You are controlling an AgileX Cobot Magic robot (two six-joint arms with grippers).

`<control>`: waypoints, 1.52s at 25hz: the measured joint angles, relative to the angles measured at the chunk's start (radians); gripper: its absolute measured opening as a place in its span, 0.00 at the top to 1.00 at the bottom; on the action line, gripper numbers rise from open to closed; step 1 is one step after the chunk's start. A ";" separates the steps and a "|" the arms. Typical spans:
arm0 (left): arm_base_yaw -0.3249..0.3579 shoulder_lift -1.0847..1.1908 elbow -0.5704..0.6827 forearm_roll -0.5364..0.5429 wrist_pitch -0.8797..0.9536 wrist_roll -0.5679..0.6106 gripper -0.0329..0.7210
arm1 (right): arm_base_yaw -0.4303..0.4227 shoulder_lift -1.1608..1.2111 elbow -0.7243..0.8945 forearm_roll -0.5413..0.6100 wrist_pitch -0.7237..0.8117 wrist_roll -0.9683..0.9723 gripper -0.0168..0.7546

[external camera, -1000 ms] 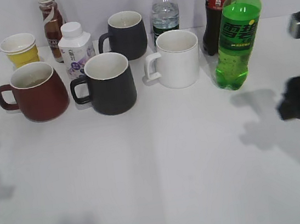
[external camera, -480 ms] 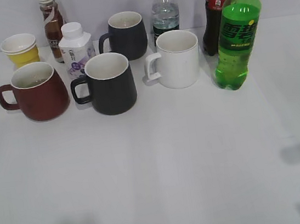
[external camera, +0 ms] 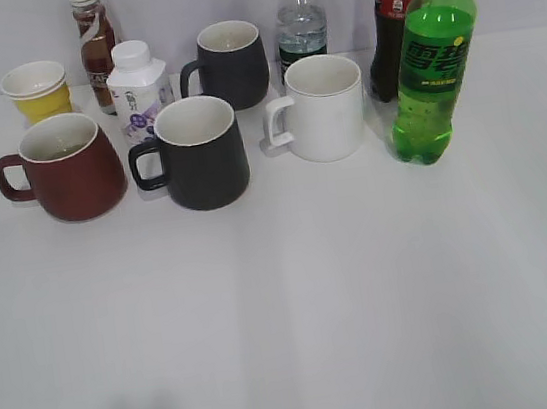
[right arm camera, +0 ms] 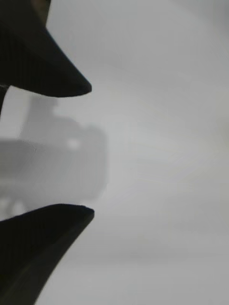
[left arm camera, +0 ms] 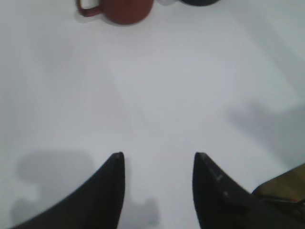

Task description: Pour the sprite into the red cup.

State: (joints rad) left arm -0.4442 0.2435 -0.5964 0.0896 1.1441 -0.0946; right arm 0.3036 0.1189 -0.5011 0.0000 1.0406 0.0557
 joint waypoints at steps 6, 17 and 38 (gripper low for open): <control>0.000 -0.001 0.072 -0.028 -0.070 0.048 0.48 | 0.000 -0.036 0.001 -0.046 0.000 -0.014 0.30; 0.000 -0.001 0.072 -0.026 -0.071 0.053 0.48 | 0.000 -0.036 0.001 -0.074 0.000 -0.018 0.30; 0.286 -0.072 0.073 -0.025 -0.077 0.056 0.62 | -0.226 -0.086 0.001 -0.072 0.000 -0.018 0.30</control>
State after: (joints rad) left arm -0.1582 0.1719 -0.5230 0.0642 1.0670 -0.0386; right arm 0.0776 0.0331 -0.5000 -0.0720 1.0406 0.0373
